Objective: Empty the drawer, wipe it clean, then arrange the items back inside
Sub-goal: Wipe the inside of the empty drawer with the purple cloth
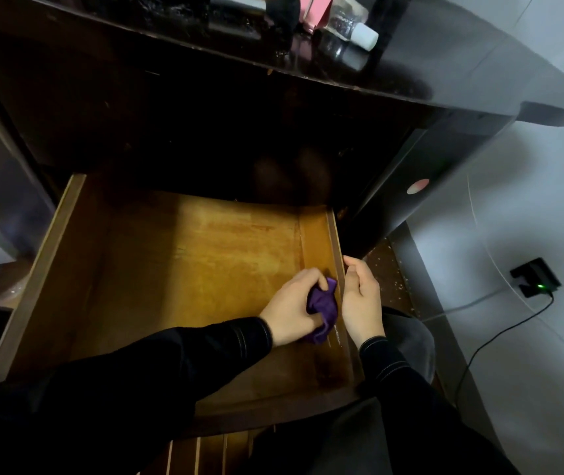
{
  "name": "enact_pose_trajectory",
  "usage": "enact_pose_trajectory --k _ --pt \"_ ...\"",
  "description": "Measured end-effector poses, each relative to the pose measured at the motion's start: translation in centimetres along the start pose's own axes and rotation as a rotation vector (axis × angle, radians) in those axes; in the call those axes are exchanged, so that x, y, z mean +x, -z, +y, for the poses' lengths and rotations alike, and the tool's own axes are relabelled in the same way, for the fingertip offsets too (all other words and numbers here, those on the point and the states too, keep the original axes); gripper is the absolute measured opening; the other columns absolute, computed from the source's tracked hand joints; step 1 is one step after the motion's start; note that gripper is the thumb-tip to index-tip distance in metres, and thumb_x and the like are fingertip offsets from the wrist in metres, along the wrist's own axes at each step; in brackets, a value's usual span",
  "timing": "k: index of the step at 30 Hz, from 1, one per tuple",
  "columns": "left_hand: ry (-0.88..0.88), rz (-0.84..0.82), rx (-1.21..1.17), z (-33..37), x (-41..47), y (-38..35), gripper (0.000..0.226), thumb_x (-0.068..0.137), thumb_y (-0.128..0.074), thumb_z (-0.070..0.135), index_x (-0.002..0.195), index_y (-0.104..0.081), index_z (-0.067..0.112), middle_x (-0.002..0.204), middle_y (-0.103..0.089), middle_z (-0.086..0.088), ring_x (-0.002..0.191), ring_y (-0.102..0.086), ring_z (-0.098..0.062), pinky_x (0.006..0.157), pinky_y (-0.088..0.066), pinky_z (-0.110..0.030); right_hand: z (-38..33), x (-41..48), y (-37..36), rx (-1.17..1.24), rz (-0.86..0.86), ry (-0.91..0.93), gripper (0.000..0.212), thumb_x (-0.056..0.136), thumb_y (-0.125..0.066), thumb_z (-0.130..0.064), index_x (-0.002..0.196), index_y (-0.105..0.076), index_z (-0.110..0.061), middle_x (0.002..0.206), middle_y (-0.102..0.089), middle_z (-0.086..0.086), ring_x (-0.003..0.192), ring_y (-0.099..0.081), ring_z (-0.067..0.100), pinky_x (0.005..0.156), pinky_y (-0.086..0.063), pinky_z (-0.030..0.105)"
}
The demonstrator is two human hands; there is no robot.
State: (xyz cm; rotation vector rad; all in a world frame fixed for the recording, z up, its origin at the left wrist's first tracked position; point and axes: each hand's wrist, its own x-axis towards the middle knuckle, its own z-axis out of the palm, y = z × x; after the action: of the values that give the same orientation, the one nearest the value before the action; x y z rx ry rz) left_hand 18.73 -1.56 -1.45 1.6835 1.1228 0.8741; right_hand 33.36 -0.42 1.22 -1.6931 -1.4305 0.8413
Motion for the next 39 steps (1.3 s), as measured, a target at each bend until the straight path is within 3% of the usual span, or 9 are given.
enact_pose_trajectory --k 4,11,16,20,23,26,33,36,39 --pt "0.126 -0.135 0.083 -0.9 -0.3 0.4 0.036 0.071 -0.073 -0.002 0.098 -0.053 0.007 0.101 -0.061 -0.011 0.094 -0.059 -0.027 0.082 -0.05 -0.041 -0.1 -0.1 0.1 -0.008 0.0 -0.009 0.031 0.11 -0.032 -0.024 0.126 -0.058 -0.027 0.113 -0.064 -0.012 0.107 -0.06 0.006 0.094 -0.051 0.029" --pt "0.045 -0.001 -0.119 0.8 0.1 0.1 0.037 0.065 -0.075 0.005 0.087 -0.05 0.022 0.089 -0.059 -0.004 0.08 -0.058 -0.02 0.073 -0.048 -0.036 0.0 0.0 0.0 0.008 0.003 -0.003 0.032 0.11 -0.033 -0.021 0.128 -0.06 -0.021 0.112 -0.064 -0.012 0.107 -0.06 0.002 0.096 -0.05 0.027" --pt "0.157 -0.088 0.016 0.3 -0.2 0.3 0.036 0.066 -0.072 -0.007 0.093 -0.052 0.006 0.1 -0.06 -0.013 0.094 -0.058 -0.03 0.083 -0.05 -0.044 -0.1 -0.1 0.1 0.007 -0.006 -0.003 0.032 0.11 -0.032 -0.023 0.128 -0.059 -0.023 0.117 -0.064 -0.008 0.111 -0.059 0.008 0.096 -0.049 0.028" --pt "0.015 0.028 -0.134 1.7 0.0 0.1 0.035 0.063 -0.073 0.006 0.084 -0.052 0.025 0.093 -0.058 -0.002 0.084 -0.057 -0.018 0.075 -0.049 -0.034 0.1 0.0 0.1 0.04 -0.004 -0.009 0.03 0.11 -0.033 -0.019 0.12 -0.06 -0.027 0.108 -0.064 -0.014 0.1 -0.061 -0.007 0.081 -0.048 0.01" --pt "-0.012 0.016 -0.066 0.9 -0.5 -0.3 0.035 0.066 -0.073 0.004 0.087 -0.05 0.021 0.097 -0.055 -0.003 0.088 -0.055 -0.02 0.079 -0.047 -0.033 0.2 0.1 0.1 0.038 -0.008 -0.034 0.031 0.11 -0.032 -0.022 0.123 -0.06 -0.024 0.111 -0.066 -0.008 0.1 -0.062 -0.002 0.084 -0.05 0.015" --pt "0.055 -0.133 0.16 -0.1 -1.0 -0.4 0.034 0.067 -0.073 -0.002 0.089 -0.05 0.011 0.101 -0.057 -0.011 0.094 -0.054 -0.029 0.082 -0.046 -0.041 -0.1 -0.1 0.2 0.013 0.0 -0.025 0.032 0.11 -0.031 -0.024 0.127 -0.059 -0.023 0.116 -0.066 -0.004 0.107 -0.061 0.007 0.091 -0.05 0.026" --pt "0.006 -0.07 -0.027 1.7 -1.0 -0.3 0.038 0.058 -0.074 0.018 0.08 -0.044 0.031 0.087 -0.05 0.007 0.081 -0.049 -0.012 0.071 -0.041 -0.027 -0.2 -0.3 0.1 0.016 0.001 -0.008 0.031 0.11 -0.033 -0.021 0.126 -0.059 -0.018 0.108 -0.066 -0.005 0.096 -0.061 -0.003 0.079 -0.046 0.008" --pt "0.085 -0.129 0.021 0.7 -1.0 -0.1 0.04 0.063 -0.079 0.002 0.089 -0.05 0.012 0.099 -0.058 -0.005 0.089 -0.054 -0.022 0.076 -0.045 -0.034 -0.3 -0.2 0.1 0.003 0.012 -0.028 0.031 0.11 -0.033 -0.022 0.126 -0.06 -0.021 0.11 -0.066 -0.006 0.102 -0.061 0.003 0.086 -0.049 0.02" --pt "0.1 -0.158 0.059 0.6 -1.2 -0.2 0.039 0.063 -0.08 0.003 0.088 -0.051 0.013 0.099 -0.058 -0.005 0.089 -0.054 -0.021 0.073 -0.045 -0.033 -0.5 -0.2 0.1 -0.001 0.02 -0.034 0.031 0.11 -0.033 -0.021 0.126 -0.06 -0.019 0.111 -0.066 -0.004 0.102 -0.061 0.005 0.088 -0.05 0.024"
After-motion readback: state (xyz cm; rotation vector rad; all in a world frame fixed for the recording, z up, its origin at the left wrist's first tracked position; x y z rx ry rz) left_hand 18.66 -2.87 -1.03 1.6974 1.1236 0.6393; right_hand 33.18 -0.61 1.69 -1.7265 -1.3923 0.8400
